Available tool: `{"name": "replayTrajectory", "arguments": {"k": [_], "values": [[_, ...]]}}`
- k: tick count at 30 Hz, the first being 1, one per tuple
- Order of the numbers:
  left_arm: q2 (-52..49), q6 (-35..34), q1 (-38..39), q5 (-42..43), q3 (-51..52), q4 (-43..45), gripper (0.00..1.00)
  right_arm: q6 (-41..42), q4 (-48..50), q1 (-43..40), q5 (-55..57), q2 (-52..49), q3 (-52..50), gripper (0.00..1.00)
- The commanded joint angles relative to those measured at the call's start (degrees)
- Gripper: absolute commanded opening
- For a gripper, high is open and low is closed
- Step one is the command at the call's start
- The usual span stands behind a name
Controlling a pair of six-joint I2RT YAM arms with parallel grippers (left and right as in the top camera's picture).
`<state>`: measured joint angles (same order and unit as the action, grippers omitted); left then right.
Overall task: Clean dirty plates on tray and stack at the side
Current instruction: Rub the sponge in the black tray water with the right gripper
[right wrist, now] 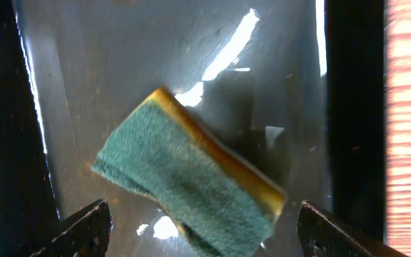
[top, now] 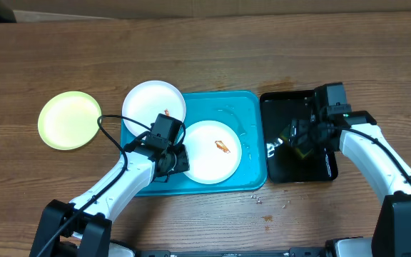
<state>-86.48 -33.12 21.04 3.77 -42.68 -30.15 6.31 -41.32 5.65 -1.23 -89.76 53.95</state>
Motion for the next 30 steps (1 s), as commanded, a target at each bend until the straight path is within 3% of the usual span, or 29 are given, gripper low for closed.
{"name": "replayTrajectory", "arguments": {"k": [1, 10, 17, 24, 30], "values": [[-0.63, -0.72, 0.48, -0.81, 0.22, 0.15, 0.47, -0.39, 0.9, -0.15, -2.29, -0.39, -1.81, 0.85], [-0.63, -0.72, 0.48, -0.83, 0.22, 0.2, 0.48, -0.39, 5.81, -0.15, -4.59, -0.39, -5.79, 0.85], [-0.63, -0.72, 0.48, -0.81, 0.22, 0.17, 0.48, -0.28, -2.27, -0.13, -18.12, -0.39, -5.79, 0.79], [-0.63, -0.72, 0.48, -0.83, 0.22, 0.15, 0.48, 2.91, -3.82, -0.15, -9.09, -0.37, -3.63, 0.79], [-0.63, -0.72, 0.48, -0.83, 0.22, 0.22, 0.49, 2.91, 0.92, -0.15, -5.75, -0.39, -1.07, 0.76]]}}
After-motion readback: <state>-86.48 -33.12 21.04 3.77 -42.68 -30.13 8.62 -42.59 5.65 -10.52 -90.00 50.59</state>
